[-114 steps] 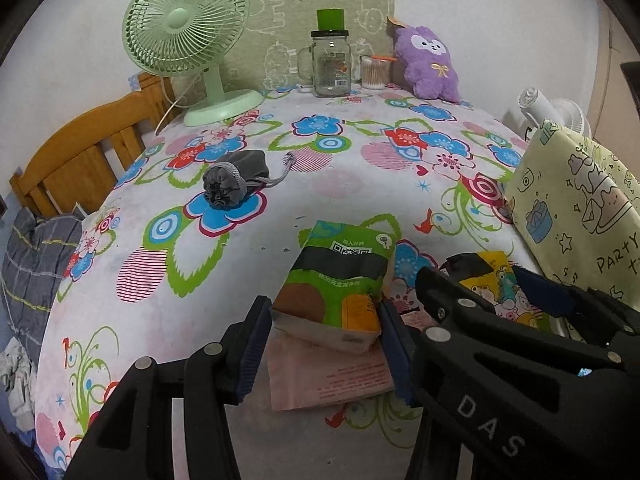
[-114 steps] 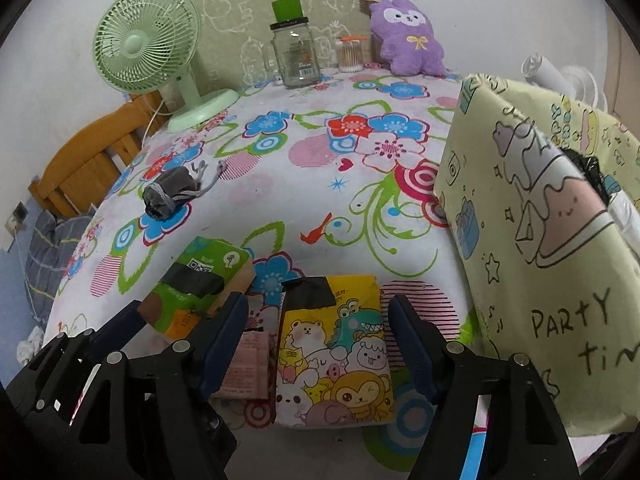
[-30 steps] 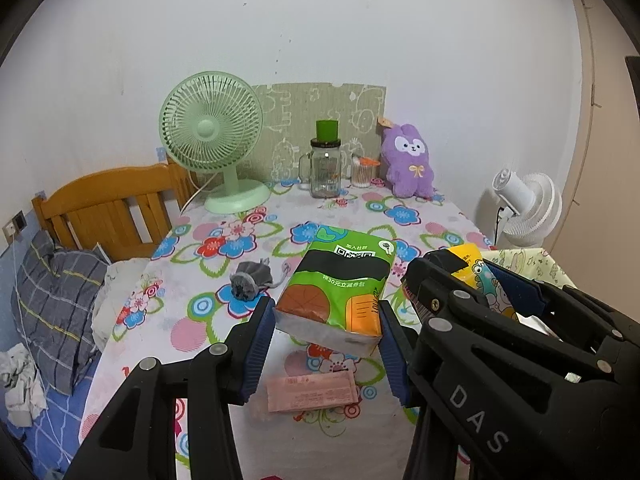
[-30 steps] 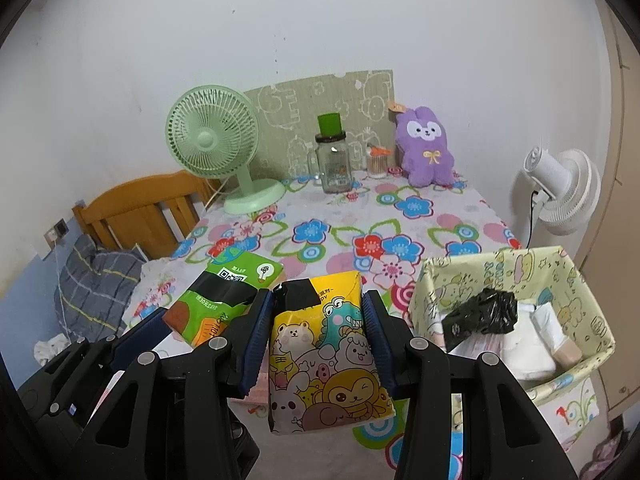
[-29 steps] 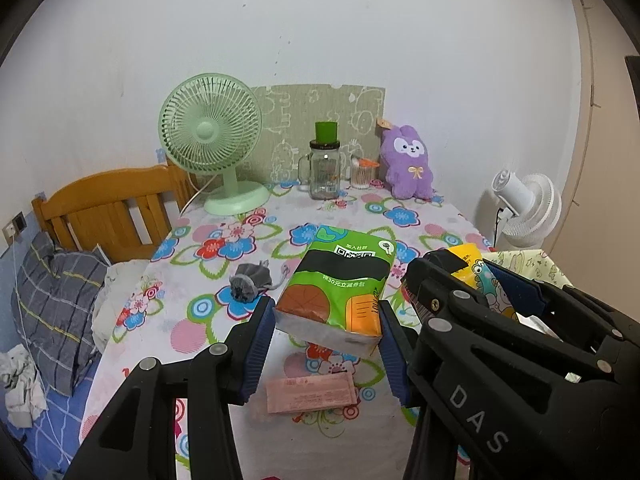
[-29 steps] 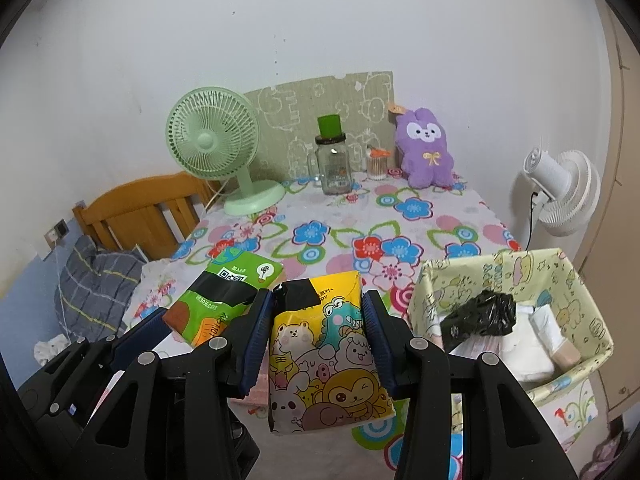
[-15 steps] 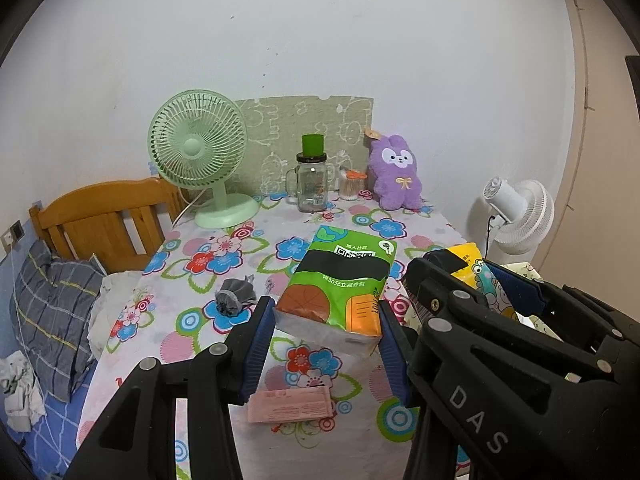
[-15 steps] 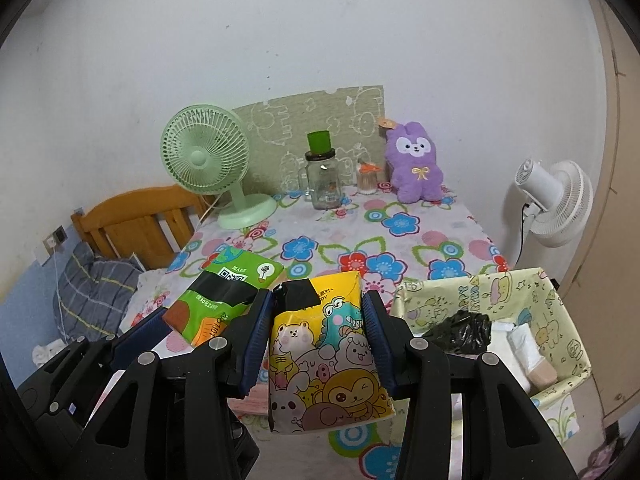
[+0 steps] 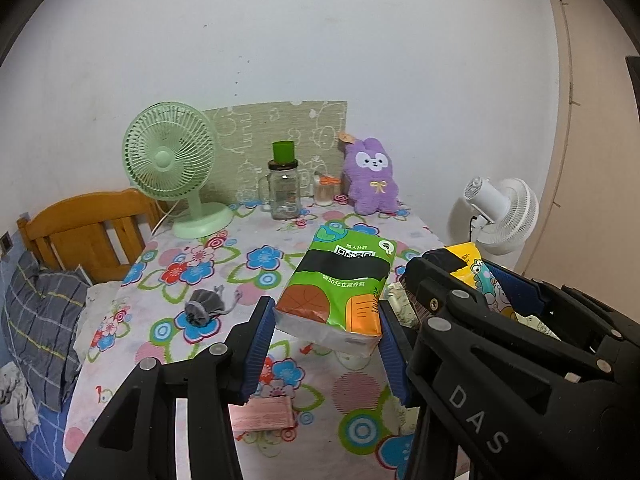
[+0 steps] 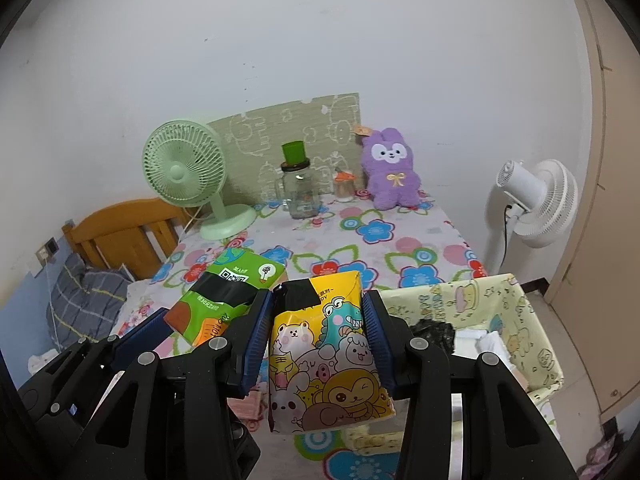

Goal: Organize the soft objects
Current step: 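Carry the tissue pack and snack bag toward the fabric box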

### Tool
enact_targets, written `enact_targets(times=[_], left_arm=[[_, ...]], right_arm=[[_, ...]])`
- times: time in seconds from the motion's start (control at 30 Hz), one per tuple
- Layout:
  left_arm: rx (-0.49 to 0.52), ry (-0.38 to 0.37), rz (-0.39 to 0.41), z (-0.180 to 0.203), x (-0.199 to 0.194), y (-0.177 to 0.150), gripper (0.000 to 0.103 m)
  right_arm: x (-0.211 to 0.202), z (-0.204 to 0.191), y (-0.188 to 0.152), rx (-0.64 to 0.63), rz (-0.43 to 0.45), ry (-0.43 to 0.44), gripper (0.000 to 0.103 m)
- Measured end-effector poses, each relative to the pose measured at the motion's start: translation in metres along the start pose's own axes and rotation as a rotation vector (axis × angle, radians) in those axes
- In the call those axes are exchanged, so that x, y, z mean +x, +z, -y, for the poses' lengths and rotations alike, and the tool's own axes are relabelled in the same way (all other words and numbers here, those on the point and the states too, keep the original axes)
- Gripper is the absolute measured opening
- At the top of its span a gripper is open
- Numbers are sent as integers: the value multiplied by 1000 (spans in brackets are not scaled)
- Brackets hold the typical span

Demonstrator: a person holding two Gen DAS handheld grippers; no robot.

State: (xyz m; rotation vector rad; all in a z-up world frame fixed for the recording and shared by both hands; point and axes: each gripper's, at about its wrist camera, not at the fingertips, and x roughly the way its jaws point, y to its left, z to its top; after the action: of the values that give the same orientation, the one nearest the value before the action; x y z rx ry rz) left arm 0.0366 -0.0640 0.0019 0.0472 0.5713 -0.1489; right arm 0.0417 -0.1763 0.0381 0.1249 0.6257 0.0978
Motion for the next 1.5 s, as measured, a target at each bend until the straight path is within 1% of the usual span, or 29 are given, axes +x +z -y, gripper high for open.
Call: enact_targets(times=[0.33, 0.6, 1.23, 1.5], left_arm=[[19, -25, 9, 25, 8, 5, 52], [14, -50, -1, 44, 20, 4, 52], [50, -112, -44, 85, 52, -1, 52], [68, -141, -79, 101, 72, -6, 52]], right_arm=[[0, 26, 5, 15, 18, -15, 50], [6, 47, 7, 11, 10, -36, 50], [26, 94, -1, 36, -25, -92, 50], [40, 115, -7, 51, -55, -121, 50]])
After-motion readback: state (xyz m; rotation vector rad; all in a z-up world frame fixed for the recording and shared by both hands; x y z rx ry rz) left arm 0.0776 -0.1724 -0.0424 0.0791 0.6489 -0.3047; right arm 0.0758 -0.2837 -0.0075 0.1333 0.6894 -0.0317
